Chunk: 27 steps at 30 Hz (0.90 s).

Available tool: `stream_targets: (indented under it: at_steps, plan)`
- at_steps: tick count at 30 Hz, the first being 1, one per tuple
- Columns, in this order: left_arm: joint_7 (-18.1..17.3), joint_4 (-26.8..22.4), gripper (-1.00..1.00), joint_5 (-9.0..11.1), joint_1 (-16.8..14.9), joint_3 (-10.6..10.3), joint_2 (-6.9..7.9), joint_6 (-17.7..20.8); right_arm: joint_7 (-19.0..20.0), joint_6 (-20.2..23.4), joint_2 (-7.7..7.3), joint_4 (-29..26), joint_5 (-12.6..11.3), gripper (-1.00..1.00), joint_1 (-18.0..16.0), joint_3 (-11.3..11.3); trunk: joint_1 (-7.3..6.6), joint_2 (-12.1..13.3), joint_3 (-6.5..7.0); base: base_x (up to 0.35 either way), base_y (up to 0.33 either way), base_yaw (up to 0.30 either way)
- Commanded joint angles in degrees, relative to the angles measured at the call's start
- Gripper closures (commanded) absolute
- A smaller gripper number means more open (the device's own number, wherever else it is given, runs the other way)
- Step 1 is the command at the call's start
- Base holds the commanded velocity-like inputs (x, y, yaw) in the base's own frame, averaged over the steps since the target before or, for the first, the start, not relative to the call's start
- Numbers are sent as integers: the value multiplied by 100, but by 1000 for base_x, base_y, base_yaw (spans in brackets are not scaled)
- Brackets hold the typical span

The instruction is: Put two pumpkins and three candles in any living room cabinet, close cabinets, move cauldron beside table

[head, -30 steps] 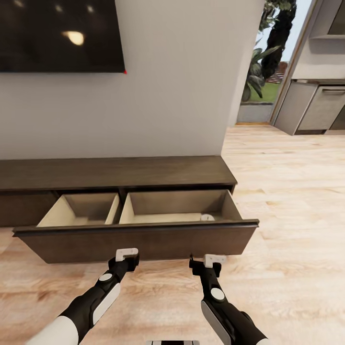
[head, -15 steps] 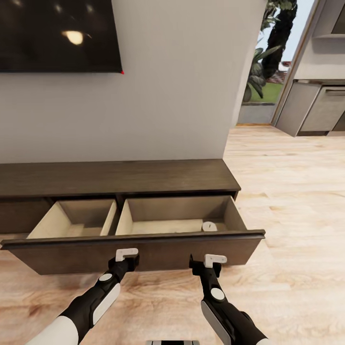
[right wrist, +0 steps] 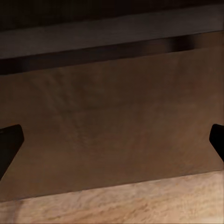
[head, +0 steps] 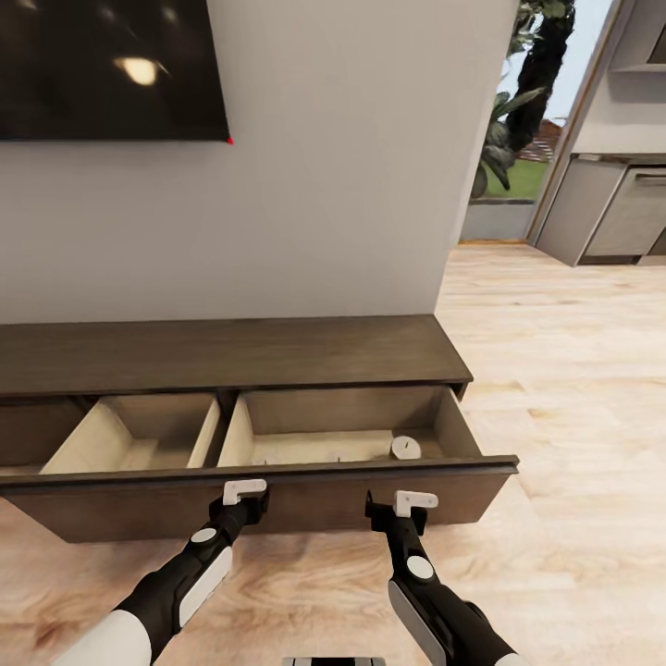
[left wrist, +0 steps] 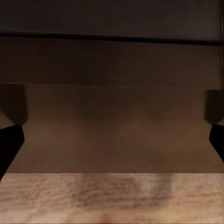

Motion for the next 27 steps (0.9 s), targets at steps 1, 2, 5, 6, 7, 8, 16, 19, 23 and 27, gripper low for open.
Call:
stream_targets:
  at_steps: [1,2,5,6,7,8,16,19,23,27]
  plan:
    - [49,-18,-100,27,-6,-42,9,15,-31,-40,-4,0,-60,-100,-6,28,1,-2,-4,186,0,0]
    - [49,-18,-100,27,-6,-42,9,15,-31,-39,-4,0,-60,-100,-6,28,1,-2,-4,179,0,0]
    - [49,-18,-100,27,-6,-42,9,15,-31,-39,-4,1,-62,-100,-6,28,1,-2,-4,170,0,0]
    - [49,-18,-100,27,-6,-40,9,15,-31,-41,-4,0,-63,-100,-6,28,1,-2,-4,182,0,0]
    - [49,-18,-100,27,-6,-37,9,15,-31,-41,-4,0,-64,-100,-6,28,1,-2,-4,194,0,0]
    - [49,-18,-100,27,-6,-36,9,15,-31,-40,-4,0,-62,-100,-6,28,1,-2,-4,203,0,0]
    - [49,-18,-100,27,-6,-36,9,15,-31,-38,-4,0,-61,-100,-6,28,1,-2,-4,248,0,0]
    - [49,-18,-100,27,-6,-35,9,15,-31,-38,-4,0,-67,-100,-6,28,1,-2,-4,267,0,0]
    - [49,-18,-100,27,-6,-35,9,15,-31,-40,-3,0,-68,-100,-6,28,1,-2,-4,274,0,0]
    - [49,-18,-100,27,-6,-34,9,15,-31,-41,-1,1,-68,-100,-6,28,1,-2,-4,282,0,0]
